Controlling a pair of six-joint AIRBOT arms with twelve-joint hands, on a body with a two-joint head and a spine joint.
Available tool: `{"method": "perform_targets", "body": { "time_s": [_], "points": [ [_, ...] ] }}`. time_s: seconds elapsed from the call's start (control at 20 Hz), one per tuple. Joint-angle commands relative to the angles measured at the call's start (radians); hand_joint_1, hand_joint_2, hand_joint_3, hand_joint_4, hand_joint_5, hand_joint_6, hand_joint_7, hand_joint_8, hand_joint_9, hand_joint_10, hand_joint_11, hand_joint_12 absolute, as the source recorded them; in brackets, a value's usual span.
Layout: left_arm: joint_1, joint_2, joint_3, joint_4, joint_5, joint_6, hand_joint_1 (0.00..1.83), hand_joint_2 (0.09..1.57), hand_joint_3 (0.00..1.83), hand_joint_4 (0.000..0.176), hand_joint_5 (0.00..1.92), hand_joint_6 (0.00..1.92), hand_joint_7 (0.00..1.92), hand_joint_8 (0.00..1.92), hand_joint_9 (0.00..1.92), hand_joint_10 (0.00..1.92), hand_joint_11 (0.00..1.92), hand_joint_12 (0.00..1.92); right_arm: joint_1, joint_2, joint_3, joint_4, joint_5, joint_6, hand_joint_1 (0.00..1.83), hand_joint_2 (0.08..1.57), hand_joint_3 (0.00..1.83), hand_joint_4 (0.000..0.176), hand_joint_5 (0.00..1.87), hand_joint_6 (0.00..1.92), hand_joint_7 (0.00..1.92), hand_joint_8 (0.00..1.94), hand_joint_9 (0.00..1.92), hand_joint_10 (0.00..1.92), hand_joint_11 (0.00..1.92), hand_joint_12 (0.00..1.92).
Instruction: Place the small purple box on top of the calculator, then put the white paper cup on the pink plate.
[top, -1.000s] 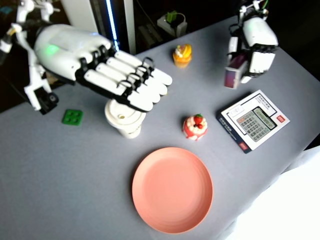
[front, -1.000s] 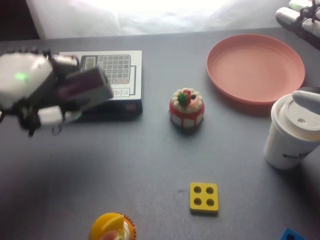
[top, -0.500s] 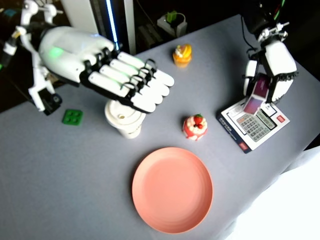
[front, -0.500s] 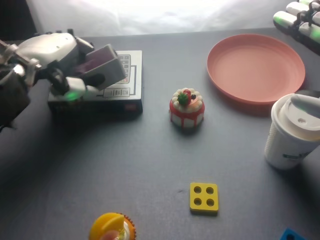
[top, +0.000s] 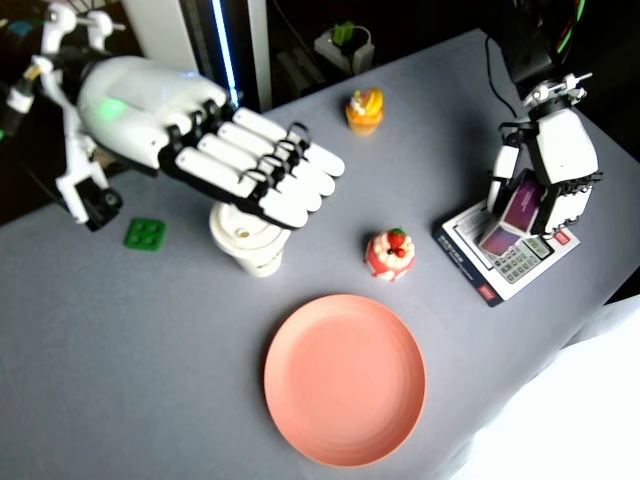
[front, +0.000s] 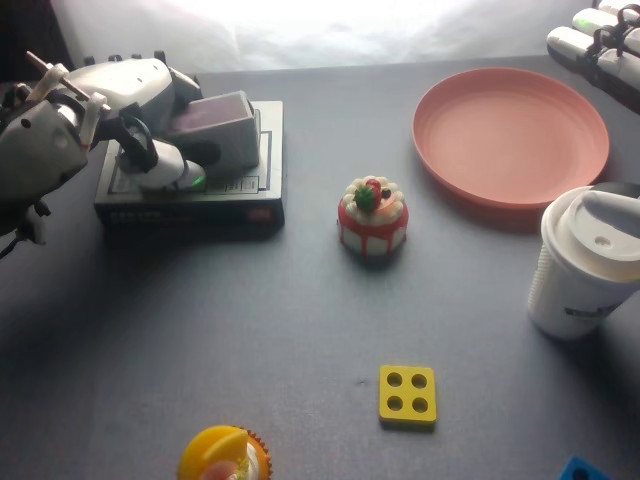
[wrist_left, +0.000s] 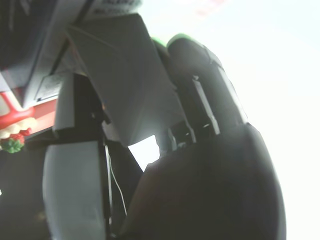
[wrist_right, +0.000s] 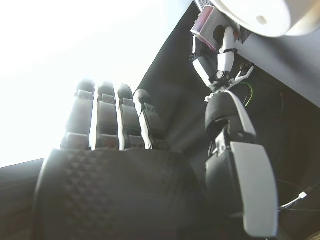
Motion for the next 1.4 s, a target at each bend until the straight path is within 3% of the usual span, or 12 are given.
{"method": "perform_targets", "body": {
  "time_s": [0.0, 0.05, 0.1, 0.15, 0.2, 0.25, 0.55, 0.75, 1.0, 1.1, 1.25, 1.35],
  "points": [
    [-0.018, -0.004, 0.002, 0.025, -0.087, 0.003, 0.98, 1.12, 0.00, 0.000, 0.33, 0.04, 0.46, 0.14, 0.36, 0.42, 0.01, 1.45, 0.008, 0.000, 0.004, -0.001, 0.127, -0.001, 0.29, 1.28, 0.00, 0.000, 0.00, 0.00, 0.00, 0.00, 0.00, 0.00, 0.00, 0.00],
    [-0.018, -0.003, 0.000, 0.029, -0.087, 0.003, 0.91, 1.10, 0.00, 0.000, 0.22, 0.01, 0.29, 0.03, 0.26, 0.21, 0.00, 1.23, 0.007, 0.000, 0.004, 0.000, 0.127, -0.001, 0.29, 1.28, 0.00, 0.000, 0.00, 0.00, 0.00, 0.00, 0.00, 0.00, 0.00, 0.00],
    [-0.018, -0.002, -0.005, 0.037, -0.090, 0.003, 0.83, 1.05, 0.00, 0.031, 0.07, 0.00, 0.05, 0.00, 0.06, 0.02, 0.00, 0.79, 0.007, 0.000, 0.004, 0.001, 0.128, -0.001, 0.31, 1.28, 0.00, 0.000, 0.00, 0.00, 0.00, 0.00, 0.00, 0.00, 0.00, 0.00],
    [-0.018, 0.005, -0.018, 0.054, -0.101, 0.003, 0.79, 1.03, 0.00, 0.064, 0.02, 0.01, 0.01, 0.00, 0.01, 0.00, 0.00, 0.55, 0.007, 0.000, 0.004, 0.001, 0.128, -0.001, 0.30, 1.28, 0.00, 0.000, 0.00, 0.00, 0.00, 0.00, 0.00, 0.00, 0.00, 0.00],
    [-0.018, 0.010, -0.025, 0.060, -0.109, 0.003, 0.79, 1.03, 0.00, 0.064, 0.02, 0.01, 0.01, 0.00, 0.01, 0.00, 0.00, 0.55, 0.007, 0.000, 0.004, 0.001, 0.128, -0.001, 0.30, 1.28, 0.00, 0.000, 0.00, 0.00, 0.00, 0.00, 0.00, 0.00, 0.00, 0.00],
    [-0.018, 0.019, -0.039, 0.073, -0.123, 0.003, 0.78, 1.03, 0.00, 0.085, 0.00, 0.00, 0.00, 0.00, 0.00, 0.00, 0.00, 0.16, 0.007, 0.000, 0.004, 0.001, 0.128, -0.001, 0.31, 1.28, 0.00, 0.000, 0.00, 0.00, 0.00, 0.00, 0.00, 0.00, 0.00, 0.00],
    [0.000, 0.122, -0.177, 0.313, -0.318, -0.167, 0.63, 1.05, 0.01, 0.160, 0.00, 0.00, 0.00, 0.00, 0.00, 0.00, 0.00, 0.00, -0.002, 0.010, 0.007, -0.020, 0.129, 0.076, 0.44, 1.22, 0.00, 0.000, 0.00, 0.00, 0.00, 0.00, 0.00, 0.00, 0.00, 0.00],
    [0.050, 0.184, -0.271, 0.415, -0.476, -0.229, 0.59, 1.18, 0.03, 0.112, 0.00, 0.00, 0.00, 0.00, 0.00, 0.00, 0.00, 0.00, -0.056, 0.019, 0.041, -0.071, 0.129, 0.259, 0.48, 1.14, 0.00, 0.000, 0.00, 0.00, 0.00, 0.00, 0.00, 0.00, 0.04, 0.02],
    [0.103, 0.231, -0.338, 0.461, -0.601, -0.262, 0.55, 1.23, 0.02, 0.123, 0.00, 0.00, 0.00, 0.00, 0.00, 0.00, 0.00, 0.00, -0.096, 0.016, 0.066, -0.114, 0.101, 0.383, 0.58, 1.00, 0.00, 0.010, 0.00, 0.00, 0.00, 0.00, 0.00, 0.00, 0.00, 0.03],
    [0.111, 0.237, -0.350, 0.469, -0.625, -0.262, 0.55, 1.23, 0.02, 0.123, 0.00, 0.00, 0.00, 0.00, 0.00, 0.00, 0.00, 0.00, -0.096, 0.007, 0.070, -0.120, 0.080, 0.385, 0.61, 0.89, 0.00, 0.029, 0.00, 0.00, 0.00, 0.00, 0.00, 0.00, 0.00, 0.28],
    [0.119, 0.240, -0.358, 0.475, -0.640, -0.262, 0.59, 1.23, 0.01, 0.106, 0.00, 0.00, 0.00, 0.00, 0.00, 0.00, 0.00, 0.00, -0.094, -0.015, 0.084, -0.121, 0.053, 0.389, 0.69, 0.88, 0.00, 0.012, 0.00, 0.00, 0.00, 0.00, 0.00, 0.00, 0.00, 0.02],
    [0.120, 0.241, -0.361, 0.479, -0.644, -0.262, 0.61, 1.24, 0.01, 0.106, 0.00, 0.00, 0.00, 0.00, 0.00, 0.00, 0.00, 0.00, -0.090, -0.037, 0.103, -0.121, 0.023, 0.397, 0.70, 0.87, 0.00, 0.041, 0.00, 0.00, 0.00, 0.00, 0.00, 0.00, 0.00, 0.00]
  ]
}}
